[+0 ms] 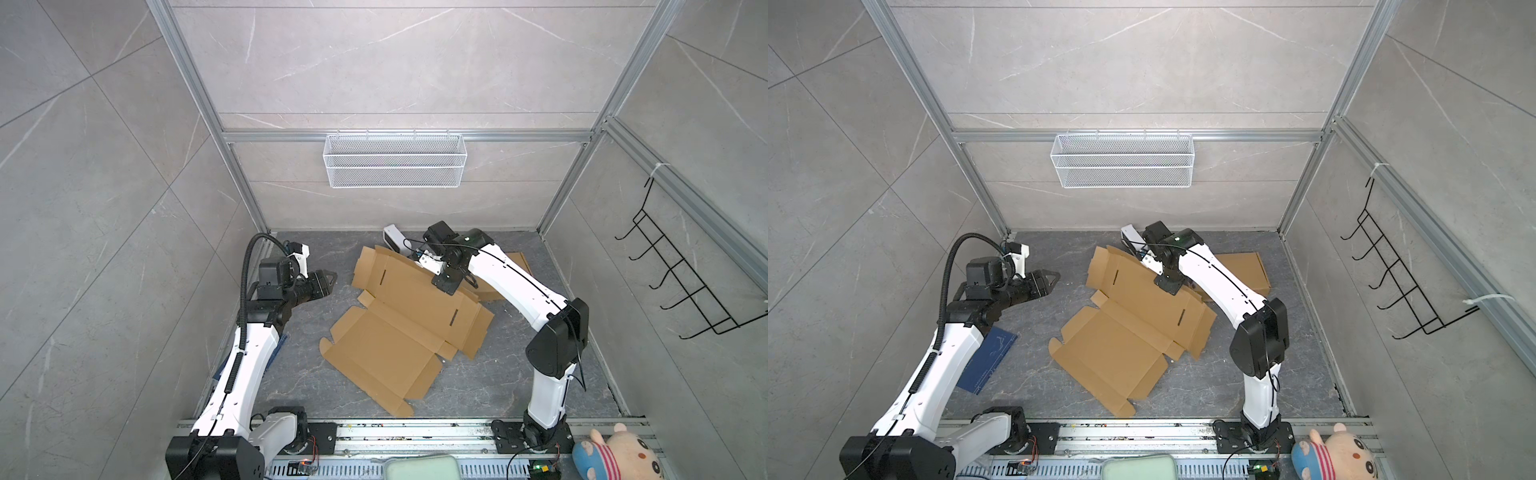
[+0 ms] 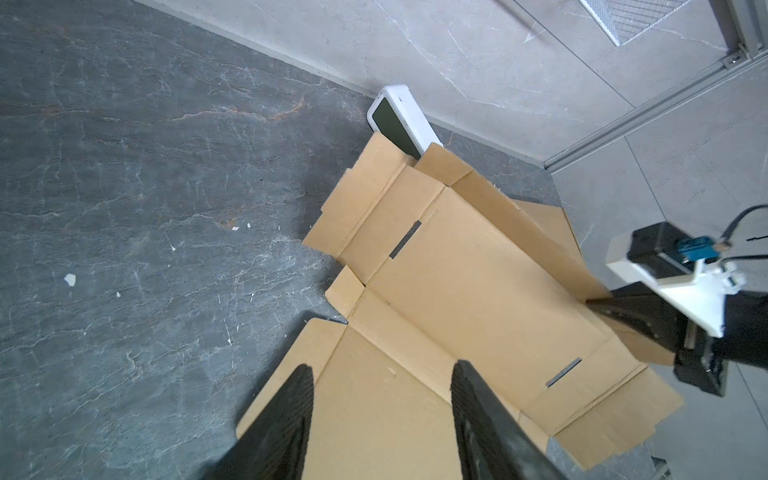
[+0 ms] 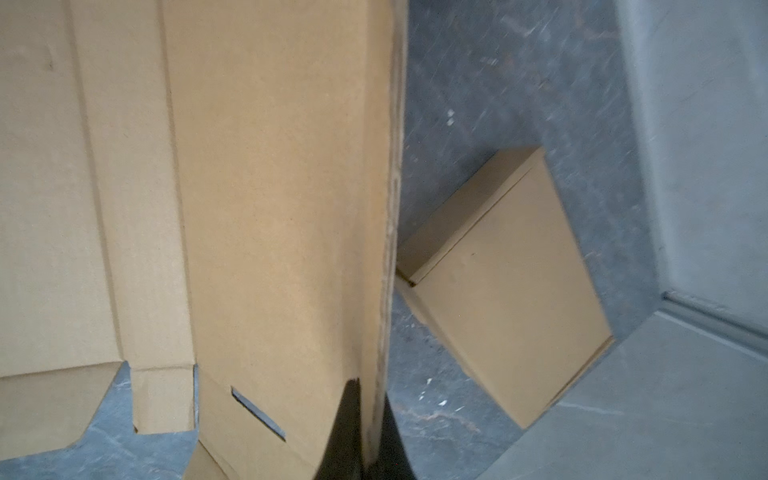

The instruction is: Fold the paper box

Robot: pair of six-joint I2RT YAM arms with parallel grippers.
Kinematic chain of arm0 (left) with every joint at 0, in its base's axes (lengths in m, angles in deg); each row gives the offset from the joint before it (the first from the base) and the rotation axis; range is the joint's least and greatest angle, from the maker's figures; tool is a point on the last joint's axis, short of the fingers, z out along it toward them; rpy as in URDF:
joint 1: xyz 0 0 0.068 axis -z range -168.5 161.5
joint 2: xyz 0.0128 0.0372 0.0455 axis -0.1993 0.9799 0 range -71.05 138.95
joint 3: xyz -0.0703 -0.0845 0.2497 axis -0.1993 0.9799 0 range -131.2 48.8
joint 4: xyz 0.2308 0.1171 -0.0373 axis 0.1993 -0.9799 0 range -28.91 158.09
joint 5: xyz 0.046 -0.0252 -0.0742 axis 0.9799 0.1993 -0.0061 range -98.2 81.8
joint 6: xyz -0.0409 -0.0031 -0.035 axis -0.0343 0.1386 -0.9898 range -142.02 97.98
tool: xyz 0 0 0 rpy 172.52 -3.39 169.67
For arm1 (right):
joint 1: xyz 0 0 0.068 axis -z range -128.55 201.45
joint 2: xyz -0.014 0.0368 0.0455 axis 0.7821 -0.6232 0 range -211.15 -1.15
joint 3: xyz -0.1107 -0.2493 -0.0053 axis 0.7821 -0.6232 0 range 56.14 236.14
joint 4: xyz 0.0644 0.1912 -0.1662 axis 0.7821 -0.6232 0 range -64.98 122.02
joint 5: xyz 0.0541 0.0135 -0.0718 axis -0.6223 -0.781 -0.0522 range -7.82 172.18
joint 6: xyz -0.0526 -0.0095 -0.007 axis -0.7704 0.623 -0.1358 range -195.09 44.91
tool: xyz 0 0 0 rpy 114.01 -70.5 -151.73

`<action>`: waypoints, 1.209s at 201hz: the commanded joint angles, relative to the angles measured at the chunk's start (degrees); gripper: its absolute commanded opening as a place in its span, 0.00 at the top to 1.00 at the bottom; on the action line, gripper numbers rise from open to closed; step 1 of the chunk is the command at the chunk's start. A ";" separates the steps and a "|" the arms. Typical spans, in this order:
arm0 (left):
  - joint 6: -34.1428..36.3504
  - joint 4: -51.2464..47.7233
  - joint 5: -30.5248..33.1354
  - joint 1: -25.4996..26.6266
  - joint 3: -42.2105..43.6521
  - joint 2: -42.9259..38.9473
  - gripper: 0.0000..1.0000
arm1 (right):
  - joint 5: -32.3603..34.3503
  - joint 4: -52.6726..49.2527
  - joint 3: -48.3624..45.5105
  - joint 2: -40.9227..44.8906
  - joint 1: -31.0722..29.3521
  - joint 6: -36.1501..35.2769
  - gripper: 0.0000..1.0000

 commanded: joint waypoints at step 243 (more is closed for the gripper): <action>25.63 15.14 -13.42 -11.01 -2.90 19.28 0.25 | -23.38 7.38 13.03 -9.85 3.37 -28.55 1.00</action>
